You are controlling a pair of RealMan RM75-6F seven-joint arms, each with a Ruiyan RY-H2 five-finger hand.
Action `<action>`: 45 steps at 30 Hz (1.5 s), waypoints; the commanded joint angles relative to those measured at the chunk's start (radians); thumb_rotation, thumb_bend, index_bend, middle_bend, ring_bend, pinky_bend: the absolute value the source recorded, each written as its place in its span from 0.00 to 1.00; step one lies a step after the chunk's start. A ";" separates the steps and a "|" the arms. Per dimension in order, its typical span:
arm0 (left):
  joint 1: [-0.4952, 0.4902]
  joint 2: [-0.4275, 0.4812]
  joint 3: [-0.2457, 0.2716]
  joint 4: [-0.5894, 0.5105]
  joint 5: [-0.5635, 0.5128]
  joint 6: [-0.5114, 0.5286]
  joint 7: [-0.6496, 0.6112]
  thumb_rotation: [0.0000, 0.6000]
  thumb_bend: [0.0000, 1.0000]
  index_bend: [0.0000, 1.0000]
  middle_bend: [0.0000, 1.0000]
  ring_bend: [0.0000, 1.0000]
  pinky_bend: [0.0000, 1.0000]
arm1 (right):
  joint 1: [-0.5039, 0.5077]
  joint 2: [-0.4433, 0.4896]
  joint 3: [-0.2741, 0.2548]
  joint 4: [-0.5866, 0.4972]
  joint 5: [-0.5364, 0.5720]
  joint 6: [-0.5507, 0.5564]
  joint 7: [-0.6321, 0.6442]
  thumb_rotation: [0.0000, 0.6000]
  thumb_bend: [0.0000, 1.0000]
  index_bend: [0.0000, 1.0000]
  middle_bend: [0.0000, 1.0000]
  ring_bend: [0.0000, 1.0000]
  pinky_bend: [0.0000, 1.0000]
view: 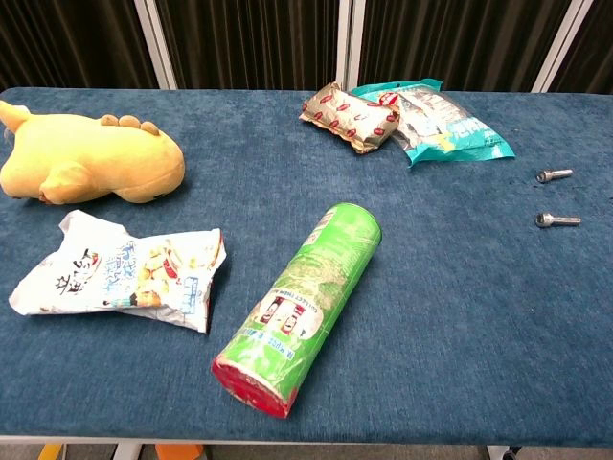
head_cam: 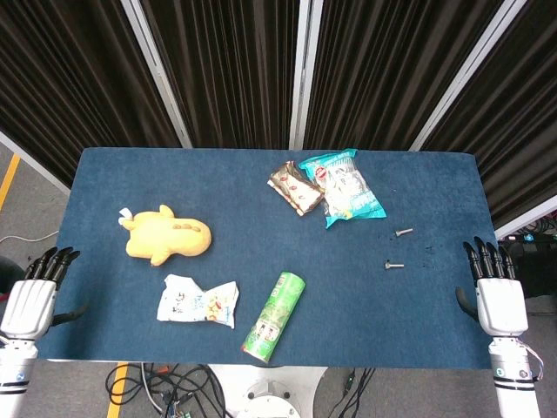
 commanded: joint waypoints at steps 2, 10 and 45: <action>0.001 0.001 0.002 -0.002 0.001 0.002 0.002 1.00 0.00 0.14 0.12 0.05 0.17 | 0.001 0.000 0.000 0.002 -0.001 -0.002 0.005 1.00 0.26 0.00 0.00 0.00 0.00; -0.002 -0.001 0.006 0.004 0.000 -0.007 -0.002 1.00 0.00 0.14 0.12 0.05 0.17 | 0.026 0.014 0.008 -0.015 0.006 -0.043 0.004 1.00 0.26 0.00 0.00 0.00 0.00; 0.012 -0.031 0.016 0.064 -0.005 -0.001 -0.047 1.00 0.00 0.14 0.12 0.05 0.17 | 0.274 -0.178 0.013 0.185 0.162 -0.430 -0.164 1.00 0.30 0.35 0.02 0.00 0.00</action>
